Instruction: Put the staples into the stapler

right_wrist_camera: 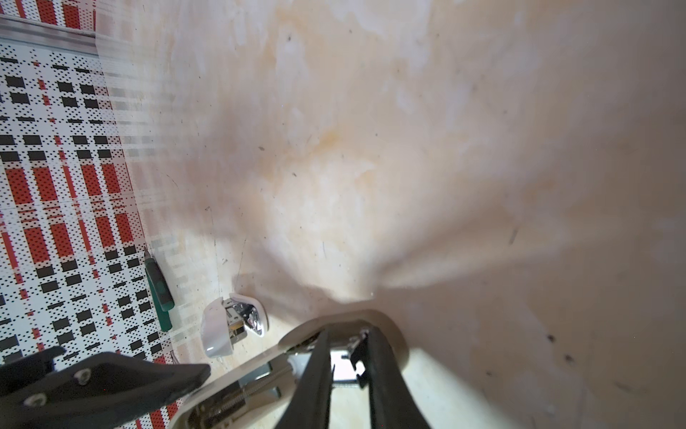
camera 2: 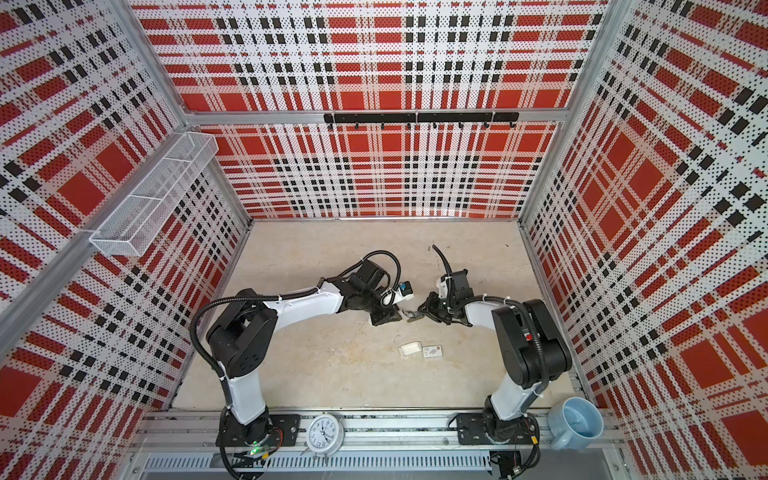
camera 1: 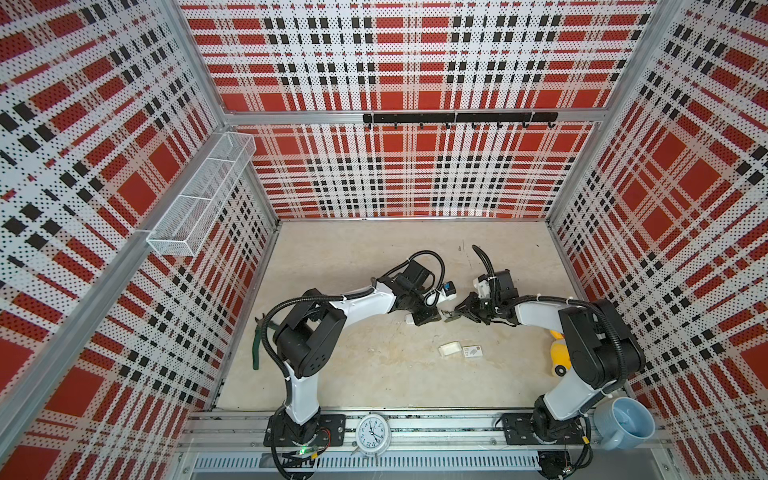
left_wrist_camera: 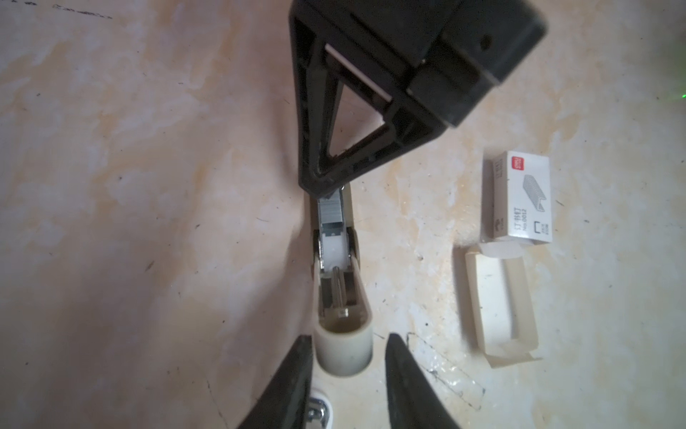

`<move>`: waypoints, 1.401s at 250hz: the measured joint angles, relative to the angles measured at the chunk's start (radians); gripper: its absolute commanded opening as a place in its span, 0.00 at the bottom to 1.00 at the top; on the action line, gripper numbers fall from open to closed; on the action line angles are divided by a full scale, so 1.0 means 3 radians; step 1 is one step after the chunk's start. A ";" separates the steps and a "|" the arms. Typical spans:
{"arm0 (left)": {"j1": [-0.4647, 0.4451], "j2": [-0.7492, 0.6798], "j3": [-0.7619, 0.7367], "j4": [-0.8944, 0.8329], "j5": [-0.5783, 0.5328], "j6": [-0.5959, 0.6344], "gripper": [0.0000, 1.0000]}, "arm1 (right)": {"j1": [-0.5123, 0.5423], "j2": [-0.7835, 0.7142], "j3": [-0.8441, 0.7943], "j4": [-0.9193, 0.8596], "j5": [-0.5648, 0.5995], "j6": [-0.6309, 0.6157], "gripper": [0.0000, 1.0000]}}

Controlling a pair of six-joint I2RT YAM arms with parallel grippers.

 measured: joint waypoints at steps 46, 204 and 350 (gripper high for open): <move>-0.0011 0.0027 0.0025 0.0004 -0.0003 -0.0023 0.28 | 0.0000 0.0000 0.0000 -0.0001 0.0000 0.0000 0.21; -0.0097 0.0187 0.0336 -0.0010 -0.0116 -0.0046 0.24 | 0.0018 -0.0027 -0.0050 0.0062 0.0037 0.0066 0.21; -0.0192 0.0444 0.0595 0.0031 -0.0168 -0.0015 0.24 | 0.0015 -0.0189 -0.0088 -0.0003 0.0334 0.0186 0.26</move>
